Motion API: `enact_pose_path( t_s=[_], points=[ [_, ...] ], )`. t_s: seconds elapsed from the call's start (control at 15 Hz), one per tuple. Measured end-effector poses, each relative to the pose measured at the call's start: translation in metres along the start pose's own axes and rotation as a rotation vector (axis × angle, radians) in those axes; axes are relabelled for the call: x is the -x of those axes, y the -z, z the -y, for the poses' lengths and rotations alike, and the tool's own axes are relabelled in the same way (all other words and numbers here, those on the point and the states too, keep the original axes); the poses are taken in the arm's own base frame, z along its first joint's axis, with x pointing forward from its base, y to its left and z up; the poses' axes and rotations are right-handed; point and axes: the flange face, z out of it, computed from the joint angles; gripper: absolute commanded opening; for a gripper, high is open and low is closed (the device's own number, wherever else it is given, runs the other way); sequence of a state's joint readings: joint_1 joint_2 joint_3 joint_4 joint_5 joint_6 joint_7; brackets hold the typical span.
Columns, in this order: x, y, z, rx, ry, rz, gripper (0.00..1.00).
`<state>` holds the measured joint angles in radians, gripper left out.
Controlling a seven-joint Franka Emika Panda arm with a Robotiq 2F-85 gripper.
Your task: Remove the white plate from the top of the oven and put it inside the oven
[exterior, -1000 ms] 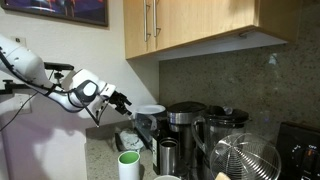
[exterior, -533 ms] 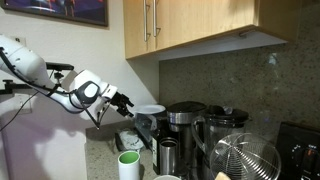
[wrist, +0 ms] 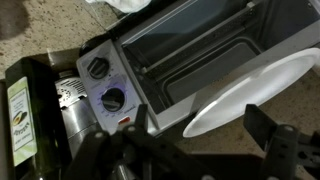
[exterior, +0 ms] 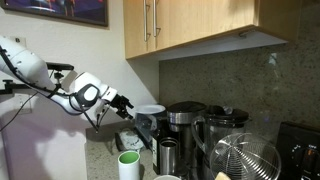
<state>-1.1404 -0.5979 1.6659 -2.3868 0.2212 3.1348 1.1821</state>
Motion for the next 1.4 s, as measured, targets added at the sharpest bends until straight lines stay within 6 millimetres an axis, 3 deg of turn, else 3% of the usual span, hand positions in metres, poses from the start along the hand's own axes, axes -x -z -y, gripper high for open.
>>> enact_pose_path(
  t_s=[0.33,0.53,0.73,1.07,1.4],
  points=[
    [0.0002,-0.0047,-0.0032,-0.019,-0.029,-0.009,0.27],
    [-0.0003,-0.0063,-0.0042,-0.025,-0.039,-0.014,0.09],
    [0.0006,-0.0068,-0.0042,-0.032,-0.041,-0.016,0.03],
    [0.0020,-0.0068,-0.0043,-0.033,-0.048,-0.014,0.10],
    [0.0019,-0.0068,-0.0045,-0.033,-0.048,-0.014,0.08]
  ],
)
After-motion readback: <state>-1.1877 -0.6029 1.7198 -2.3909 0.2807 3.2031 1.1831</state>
